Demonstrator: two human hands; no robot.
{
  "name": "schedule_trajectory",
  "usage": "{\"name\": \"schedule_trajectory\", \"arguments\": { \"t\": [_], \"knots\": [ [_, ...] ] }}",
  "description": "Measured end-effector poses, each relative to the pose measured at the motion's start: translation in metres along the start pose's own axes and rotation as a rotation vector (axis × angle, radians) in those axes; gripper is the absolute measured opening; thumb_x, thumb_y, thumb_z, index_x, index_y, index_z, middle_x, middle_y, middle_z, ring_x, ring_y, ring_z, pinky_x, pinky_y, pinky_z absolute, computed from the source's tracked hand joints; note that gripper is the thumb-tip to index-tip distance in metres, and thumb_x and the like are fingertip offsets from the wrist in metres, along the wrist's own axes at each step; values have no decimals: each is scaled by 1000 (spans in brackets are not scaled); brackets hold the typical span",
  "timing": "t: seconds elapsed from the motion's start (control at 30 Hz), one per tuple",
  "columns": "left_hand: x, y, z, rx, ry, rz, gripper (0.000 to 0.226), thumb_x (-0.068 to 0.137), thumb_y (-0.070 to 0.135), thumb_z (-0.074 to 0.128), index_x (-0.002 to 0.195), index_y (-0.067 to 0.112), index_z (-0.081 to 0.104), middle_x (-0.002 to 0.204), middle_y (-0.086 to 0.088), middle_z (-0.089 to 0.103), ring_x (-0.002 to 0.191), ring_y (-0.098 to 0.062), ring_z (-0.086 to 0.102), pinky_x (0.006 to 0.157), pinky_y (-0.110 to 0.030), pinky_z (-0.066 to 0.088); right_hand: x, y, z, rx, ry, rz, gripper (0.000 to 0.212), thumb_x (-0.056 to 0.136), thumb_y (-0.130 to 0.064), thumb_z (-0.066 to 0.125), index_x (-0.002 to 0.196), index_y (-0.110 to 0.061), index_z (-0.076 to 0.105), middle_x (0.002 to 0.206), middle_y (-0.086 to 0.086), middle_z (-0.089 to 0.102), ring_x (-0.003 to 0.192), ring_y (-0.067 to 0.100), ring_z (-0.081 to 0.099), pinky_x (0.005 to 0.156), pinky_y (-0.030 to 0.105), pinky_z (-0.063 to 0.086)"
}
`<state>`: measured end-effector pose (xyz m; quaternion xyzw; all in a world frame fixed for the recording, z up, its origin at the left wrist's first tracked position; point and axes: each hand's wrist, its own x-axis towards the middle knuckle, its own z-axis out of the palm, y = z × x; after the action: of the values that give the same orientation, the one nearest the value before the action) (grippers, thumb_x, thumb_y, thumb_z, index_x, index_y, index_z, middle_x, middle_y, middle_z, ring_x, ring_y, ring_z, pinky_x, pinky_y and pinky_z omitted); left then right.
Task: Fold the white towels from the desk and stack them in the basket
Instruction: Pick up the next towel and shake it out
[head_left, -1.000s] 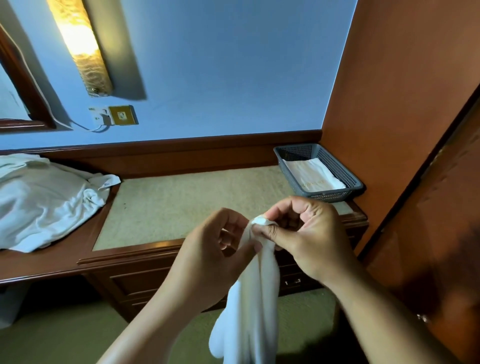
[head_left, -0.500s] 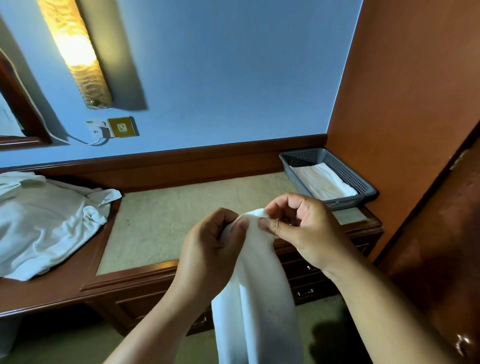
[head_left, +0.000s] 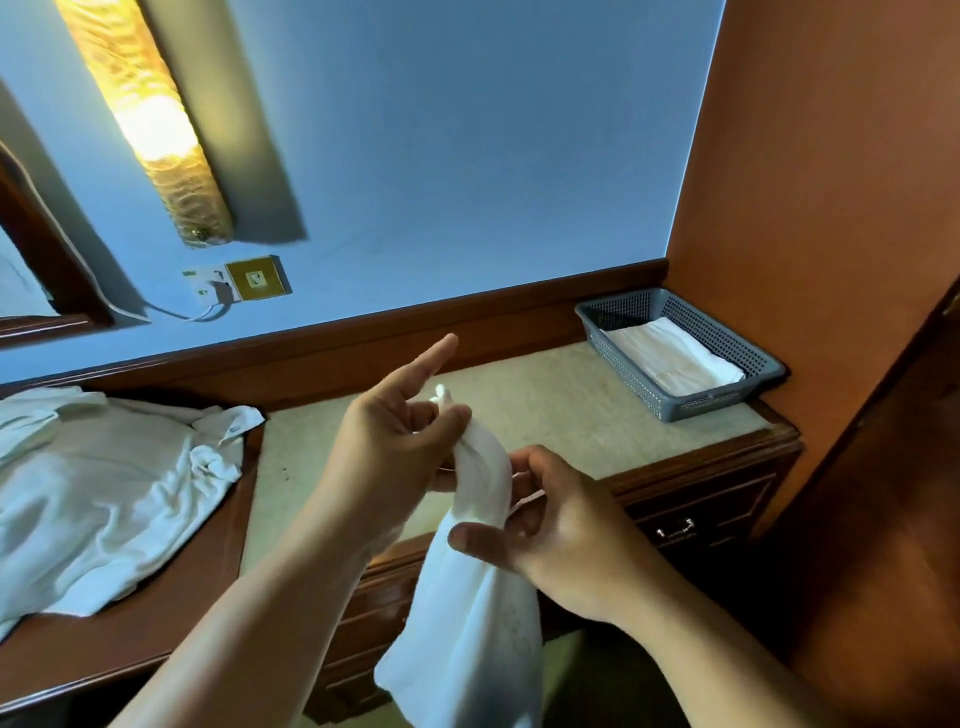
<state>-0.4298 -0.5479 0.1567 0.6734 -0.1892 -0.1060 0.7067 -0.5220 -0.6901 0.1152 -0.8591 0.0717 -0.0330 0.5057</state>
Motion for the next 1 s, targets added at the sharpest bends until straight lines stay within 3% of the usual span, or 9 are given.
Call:
{"name": "schedule_trajectory", "arguments": {
  "t": [0.13, 0.23, 0.3, 0.43, 0.57, 0.73, 0.8, 0.87, 1.0],
  "knots": [
    [-3, 7, -20, -14, 5, -75, 42, 93, 3, 62, 131, 22, 65, 85, -24, 68, 80, -33, 73, 68, -40, 63, 6, -10, 38, -252, 179, -40, 75, 63, -91, 58, 116, -39, 49, 106, -21, 63, 91, -3, 63, 74, 16, 54],
    [-9, 11, -33, 76, -29, -11, 38, 93, 5, 64, 128, 19, 66, 96, -35, 66, 86, -37, 74, 68, -38, 63, 14, -18, 57, -124, 292, -56, 25, 86, -53, 67, 96, -32, 57, 81, -18, 64, 73, -6, 62, 55, 6, 41],
    [-13, 15, -40, 155, -55, 55, 40, 93, 5, 65, 130, 19, 65, 95, -28, 70, 85, -28, 76, 67, -38, 64, 21, -20, 65, -9, 340, -138, 12, 91, -33, 64, 85, -24, 61, 67, -12, 61, 64, -4, 60, 51, 6, 39],
    [-13, 24, -62, 289, -64, 163, 43, 98, 7, 58, 137, 26, 58, 99, 1, 75, 85, -15, 75, 63, -35, 63, 31, -26, 69, 211, 379, -135, 20, 89, -36, 56, 76, -20, 60, 58, -12, 60, 54, -2, 56, 47, 9, 39],
    [1, 6, -93, 374, 59, 197, 42, 99, 14, 59, 138, 31, 56, 117, 8, 66, 108, -12, 66, 92, -40, 59, 46, -28, 60, 366, 428, -179, 30, 84, -41, 57, 64, -19, 58, 53, -15, 58, 49, -2, 52, 47, 15, 39],
    [-13, -34, -79, 110, -268, -75, 49, 96, 38, 54, 140, 17, 53, 133, -1, 65, 124, -16, 60, 105, -35, 48, 52, -34, 45, 418, 344, -316, 33, 83, -52, 61, 70, -21, 61, 55, -6, 51, 55, 10, 50, 54, 29, 39],
    [-16, -42, -66, 12, -291, -70, 43, 98, 38, 54, 133, 13, 58, 127, -10, 67, 119, -29, 63, 100, -42, 50, 50, -36, 37, 391, 304, -339, 21, 87, -45, 62, 75, -28, 67, 58, -6, 56, 57, 8, 54, 53, 26, 42],
    [-15, -48, -50, -83, -185, -36, 29, 97, 35, 57, 112, 13, 67, 104, -15, 71, 91, -35, 67, 80, -43, 51, 47, -33, 24, 355, 319, -343, 17, 87, -42, 61, 76, -30, 67, 59, -7, 57, 58, 6, 52, 53, 26, 40],
    [-16, -48, -1, 31, 64, 119, 34, 97, 41, 52, 82, 11, 62, 68, -4, 48, 62, -17, 42, 54, -28, 32, 37, -13, -23, 172, 392, -330, 32, 82, -50, 55, 91, -21, 65, 72, 2, 66, 66, 14, 61, 61, 42, 50]
  ]
}}
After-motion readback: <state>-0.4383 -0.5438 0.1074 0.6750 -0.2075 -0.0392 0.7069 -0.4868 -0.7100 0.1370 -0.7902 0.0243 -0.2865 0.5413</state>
